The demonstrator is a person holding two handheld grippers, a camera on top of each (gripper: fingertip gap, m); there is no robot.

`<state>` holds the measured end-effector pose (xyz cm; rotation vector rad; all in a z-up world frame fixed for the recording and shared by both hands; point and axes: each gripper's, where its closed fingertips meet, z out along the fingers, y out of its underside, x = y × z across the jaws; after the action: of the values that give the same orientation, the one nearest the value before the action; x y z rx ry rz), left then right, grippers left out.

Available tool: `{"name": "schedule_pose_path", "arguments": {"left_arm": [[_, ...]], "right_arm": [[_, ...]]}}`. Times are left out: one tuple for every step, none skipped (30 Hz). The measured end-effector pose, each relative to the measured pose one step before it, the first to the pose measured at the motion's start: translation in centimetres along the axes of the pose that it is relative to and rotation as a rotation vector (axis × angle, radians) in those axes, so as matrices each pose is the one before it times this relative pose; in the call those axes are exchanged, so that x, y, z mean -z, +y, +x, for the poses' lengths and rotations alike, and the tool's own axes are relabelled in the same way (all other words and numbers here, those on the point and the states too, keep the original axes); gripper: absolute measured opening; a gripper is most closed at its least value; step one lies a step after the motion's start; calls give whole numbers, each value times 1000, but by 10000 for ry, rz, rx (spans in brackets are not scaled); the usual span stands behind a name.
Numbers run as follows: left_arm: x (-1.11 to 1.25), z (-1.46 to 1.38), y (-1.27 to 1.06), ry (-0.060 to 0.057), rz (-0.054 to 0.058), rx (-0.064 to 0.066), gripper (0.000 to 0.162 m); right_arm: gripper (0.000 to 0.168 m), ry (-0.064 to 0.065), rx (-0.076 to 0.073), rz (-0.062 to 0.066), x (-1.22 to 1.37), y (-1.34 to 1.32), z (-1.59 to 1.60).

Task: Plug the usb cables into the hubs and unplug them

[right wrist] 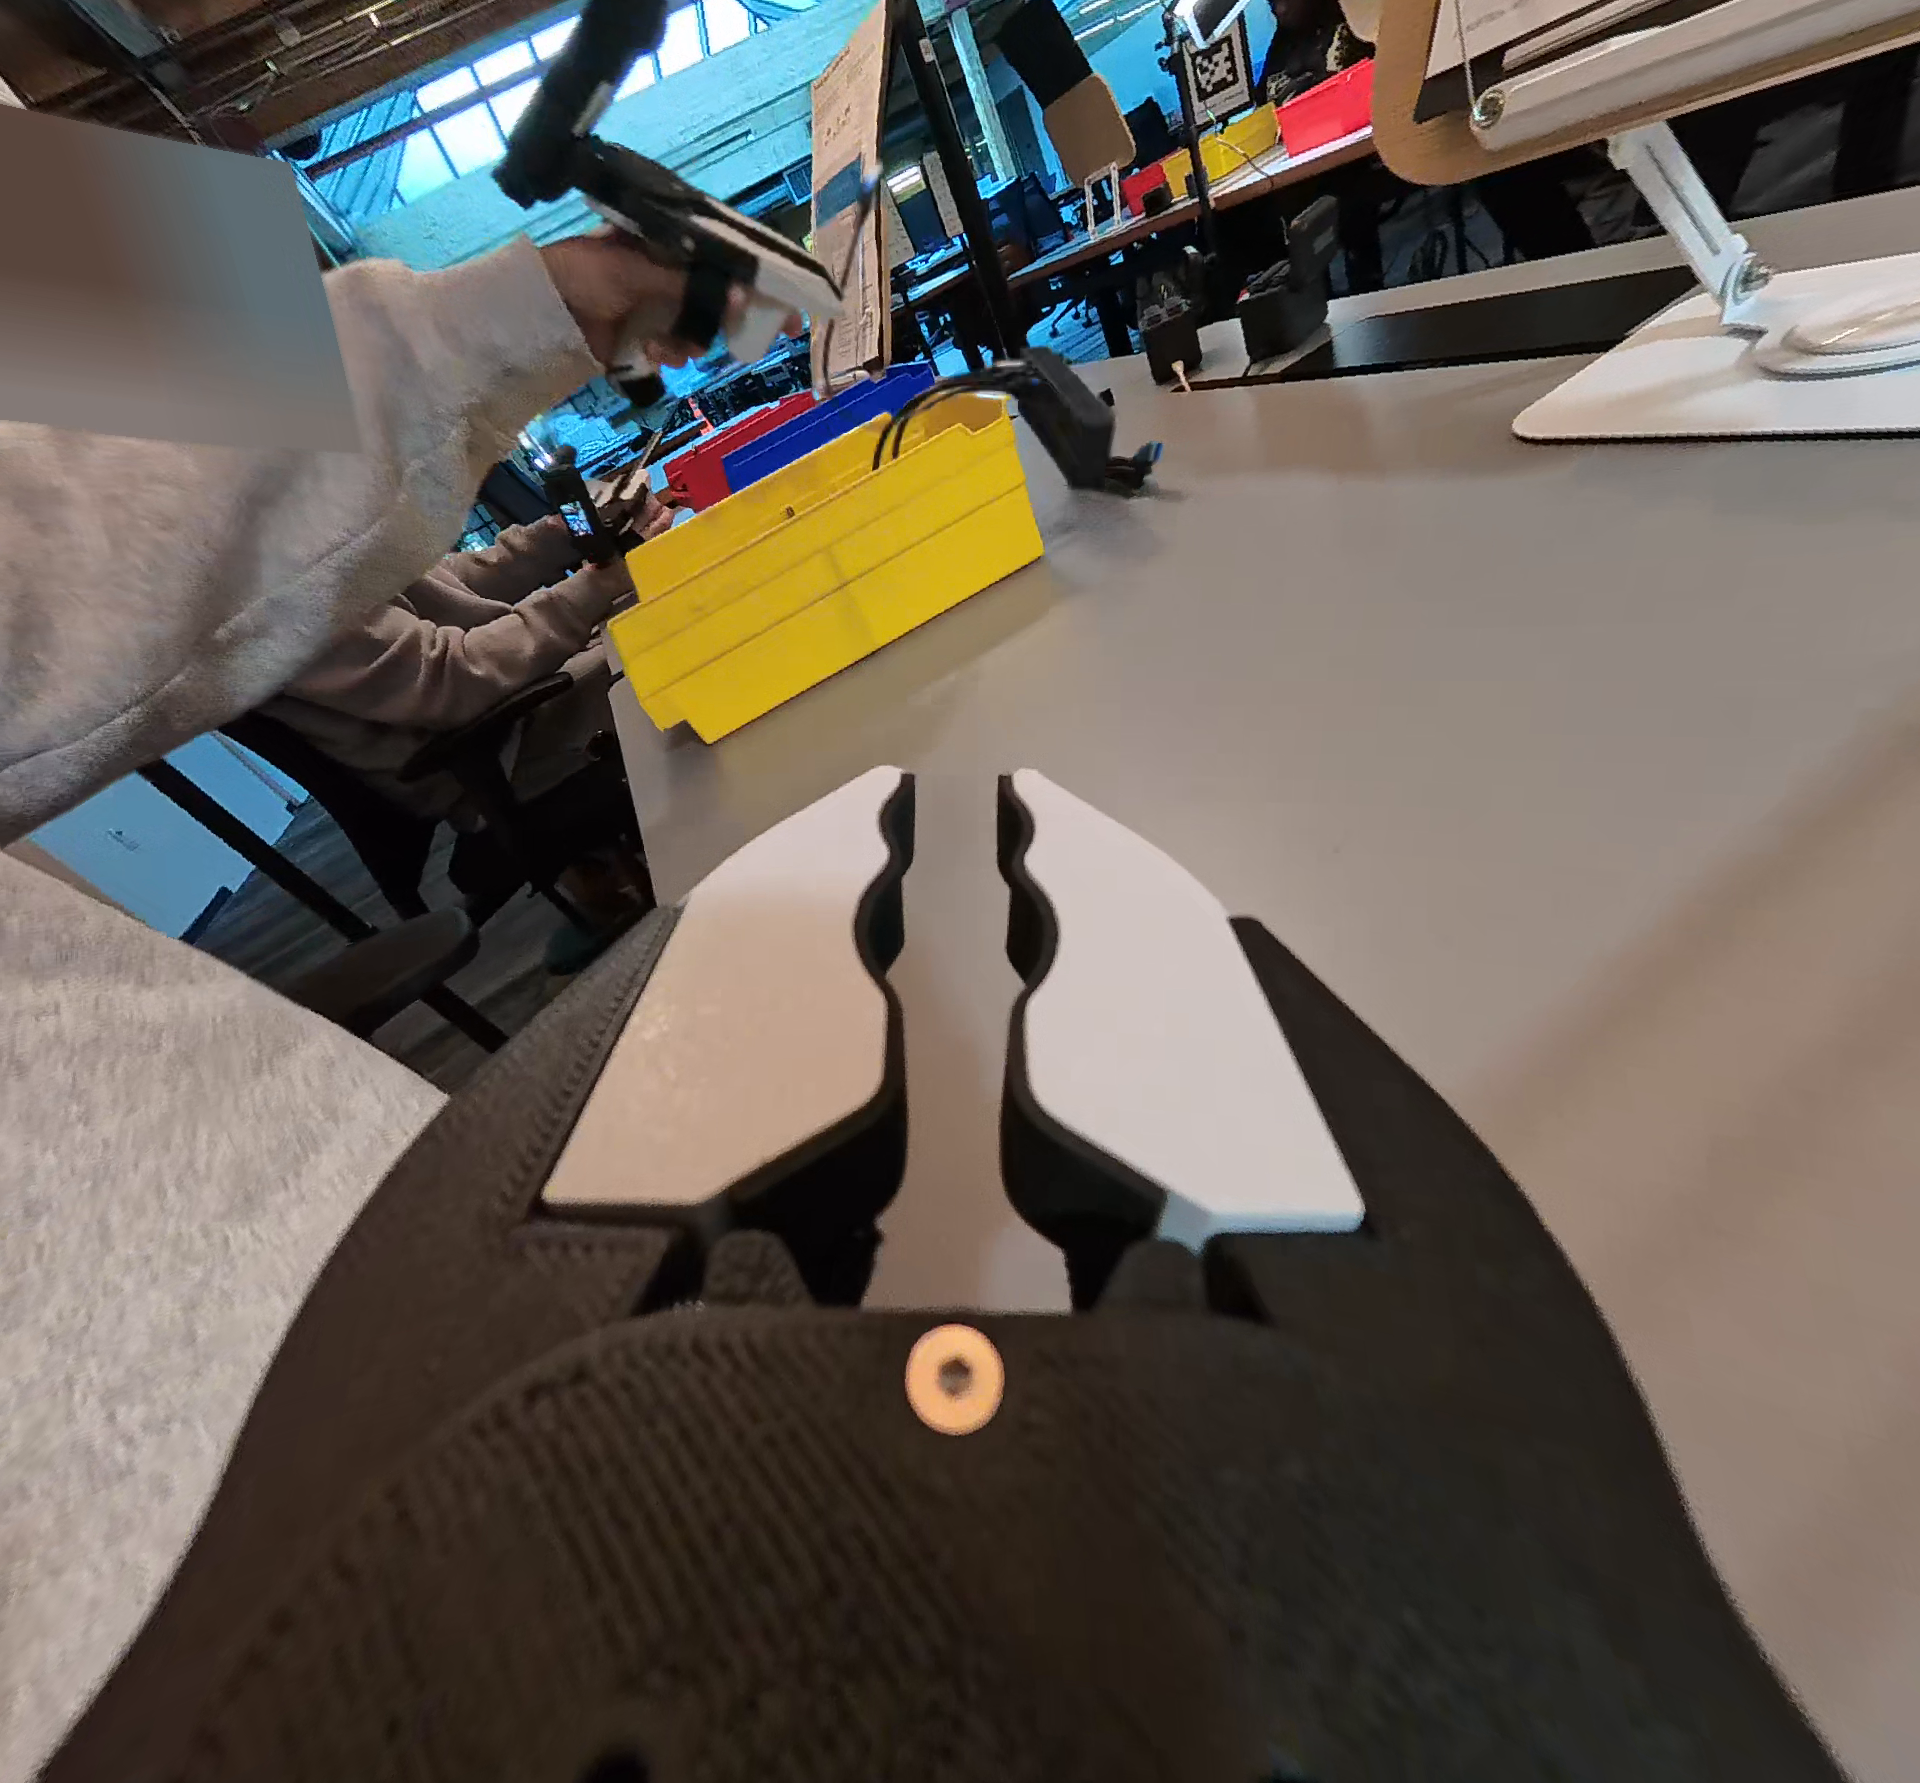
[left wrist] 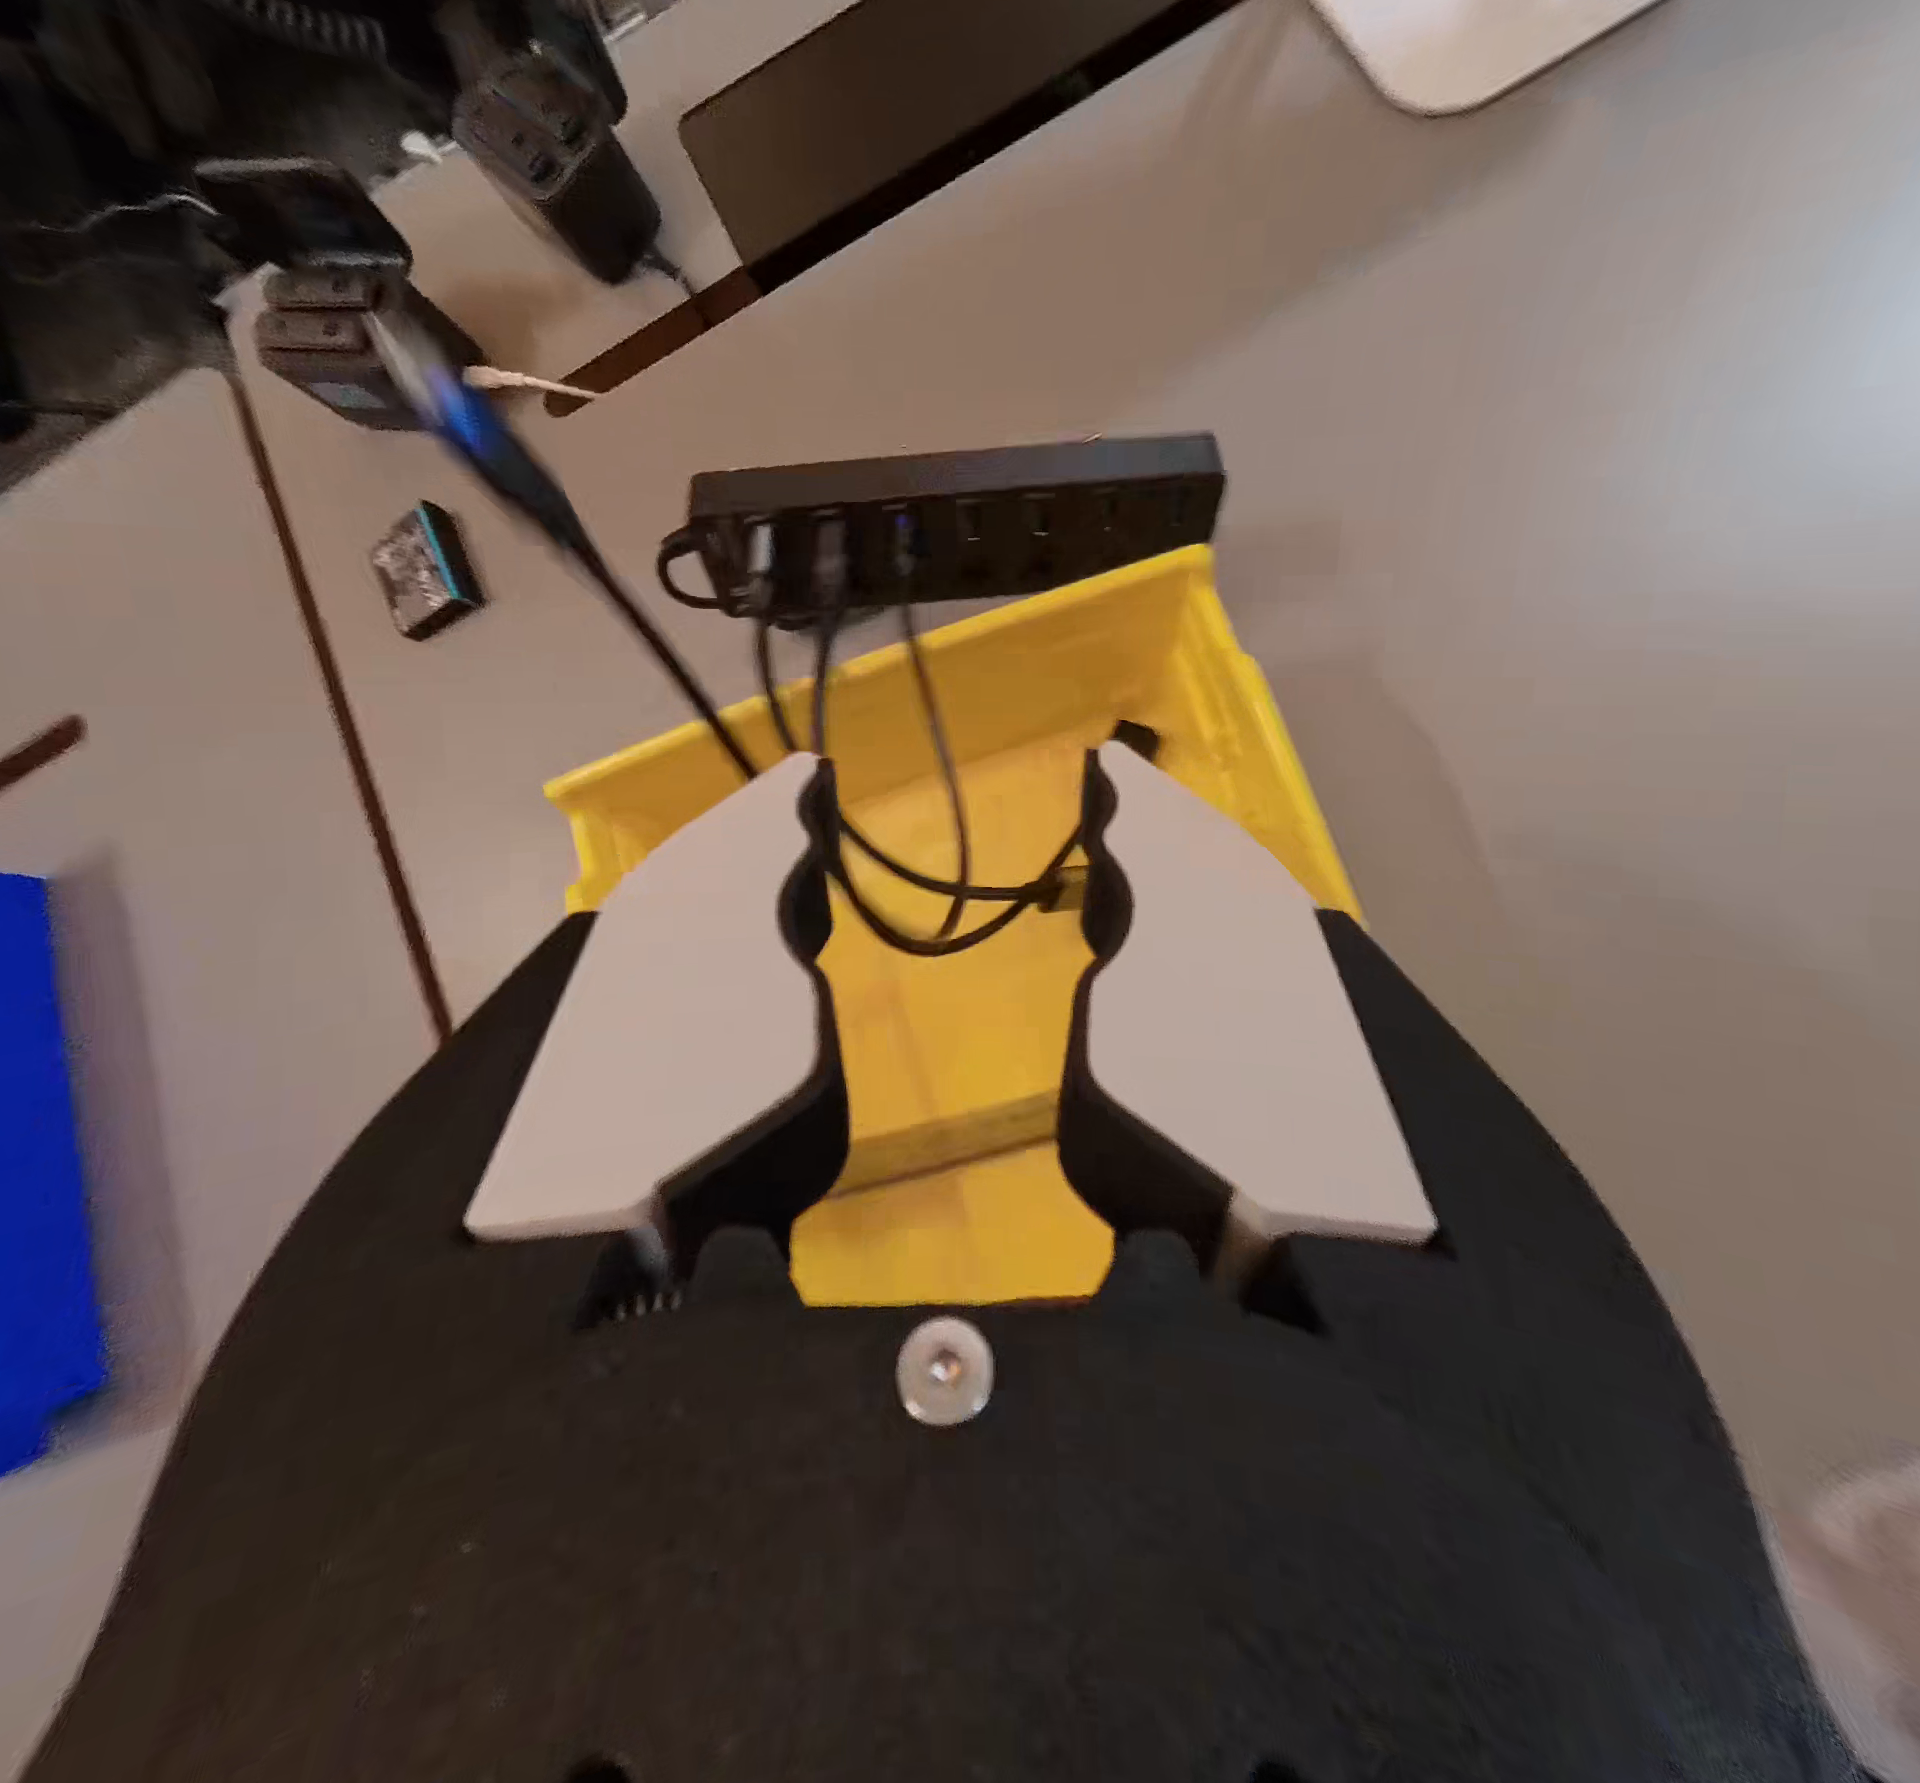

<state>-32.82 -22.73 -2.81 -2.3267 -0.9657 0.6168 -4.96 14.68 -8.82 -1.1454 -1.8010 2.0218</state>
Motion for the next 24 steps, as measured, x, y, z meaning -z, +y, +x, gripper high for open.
{"name": "schedule_pose_path", "arguments": {"left_arm": [[-952,-343,36,-321,-130,-401,50],[-799,-324,-154,-273,-68,-303,52],[-670,-134,-374,-107,30,-113,52],[-563,114,-512,113,82,111,51],[-517,122,-557,154,73,222,51],[-492,55,-605,80,110,154,51],[-504,87,-630,63,162,83,50],[-528,242,-614,136,148,209,48],[-586,587,-626,344,131,333,47],[-641,823,-674,457,97,226,47],[-671,815,-741,371,80,-161,47],[-699,717,-731,219,14,-684,50],[-747,885,-528,253,-153,-1277,58],[-771,904,-134,246,-427,-1663,64],[-838,294,167,-95,-728,-1654,65],[-912,-140,413,-281,-1022,-1619,67],[-975,71,481,-34,-1110,-1536,69],[-1031,79,307,77,-1011,-1326,69],[-1055,234,-161,278,-679,-950,70],[-1014,524,-616,601,-356,-517,70],[-936,562,-808,736,-237,-249,69],[-835,384,-756,690,-232,-144,70],[-798,333,-482,669,-333,-165,69],[-796,221,4,562,-538,-267,69]], "right_arm": [[15,28,-1,-29,-46,53,141],[15,41,-8,-32,-37,67,180],[15,39,-41,-28,-18,79,213],[15,34,-83,-10,7,50,243],[15,32,-115,12,12,24,257],[15,28,-135,23,33,6,267],[15,26,-144,27,23,-15,279],[15,32,-138,32,33,-27,274],[15,43,-109,32,24,-33,268],[15,40,-84,16,-1,-18,242],[16,25,-76,-4,-39,19,197],[16,10,-77,-14,-48,54,175],[16,-1,-82,-20,-72,57,158],[16,-10,-89,-28,-74,71,152],[16,-11,-95,-33,-77,79,158],[16,-7,-105,-28,-46,77,168],[16,-4,-116,-5,-33,30,171],[16,-4,-115,25,-17,-29,167],[17,-2,-110,36,-9,-70,174],[17,-1,-108,35,-2,-58,158],[17,2,-104,30,9,-67,166],[17,6,-93,28,31,-53,161],[17,7,-86,33,47,-48,133],[17,9,-89,41,70,-58,133]]}}
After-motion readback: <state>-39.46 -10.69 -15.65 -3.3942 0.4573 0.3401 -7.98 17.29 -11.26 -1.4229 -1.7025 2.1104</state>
